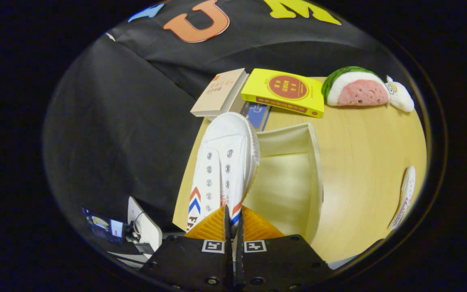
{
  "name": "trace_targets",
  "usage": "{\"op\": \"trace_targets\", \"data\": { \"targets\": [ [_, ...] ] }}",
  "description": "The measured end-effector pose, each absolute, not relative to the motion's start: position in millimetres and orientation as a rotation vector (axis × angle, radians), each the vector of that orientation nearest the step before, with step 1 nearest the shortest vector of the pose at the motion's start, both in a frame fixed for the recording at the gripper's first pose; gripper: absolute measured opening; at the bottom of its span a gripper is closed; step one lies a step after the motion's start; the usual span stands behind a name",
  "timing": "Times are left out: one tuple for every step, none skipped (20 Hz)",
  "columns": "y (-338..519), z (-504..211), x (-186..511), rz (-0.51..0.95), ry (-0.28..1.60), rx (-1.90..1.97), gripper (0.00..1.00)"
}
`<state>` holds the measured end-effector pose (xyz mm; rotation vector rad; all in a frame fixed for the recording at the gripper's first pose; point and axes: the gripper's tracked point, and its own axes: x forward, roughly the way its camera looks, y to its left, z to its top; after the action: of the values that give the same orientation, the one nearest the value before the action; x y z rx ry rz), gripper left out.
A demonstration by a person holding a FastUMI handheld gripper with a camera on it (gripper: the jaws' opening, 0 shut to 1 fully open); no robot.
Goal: Open the storage box then place both shoes into the box .Put the left shoe in first, then the right shoe, with the right side of both shoes facing outward in a uniform manner.
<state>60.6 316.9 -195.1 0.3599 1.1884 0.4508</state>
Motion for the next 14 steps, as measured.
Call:
{"op": "trace_targets", "data": {
  "targets": [
    [318.4, -202.0, 61.5, 0.441, 1.196, 0.345, 0.03],
    [318.6, -210.0, 62.9, 0.433, 1.204, 0.339, 0.03],
    [318.5, -217.9, 64.9, 0.424, 1.213, 0.34, 0.03],
    [319.3, -226.7, 67.3, 0.418, 1.223, 0.343, 0.03],
    [321.1, -229.9, 68.2, 0.415, 1.224, 0.346, 0.03],
    [322.5, -233.9, 69.8, 0.411, 1.226, 0.346, 0.03],
    [323.2, -236.5, 69.6, 0.407, 1.228, 0.346, 0.03],
    [324.4, -240.4, 70.6, 0.402, 1.227, 0.343, 0.03],
    [326.5, -245.2, 71.7, 0.4, 1.223, 0.338, 0.03],
    [328.5, -250.1, 72.5, 0.4, 1.221, 0.335, 0.02],
    [331.6, -253.8, 72.7, 0.399, 1.224, 0.338, 0.03],
    [336.1, -258.6, 74.5, 0.398, 1.225, 0.345, 0.02],
    [338.0, -262.3, 74.7, 0.396, 1.229, 0.347, 0.03],
    [339.8, -265.9, 75.0, 0.393, 1.23, 0.343, 0.03]
  ]
}}
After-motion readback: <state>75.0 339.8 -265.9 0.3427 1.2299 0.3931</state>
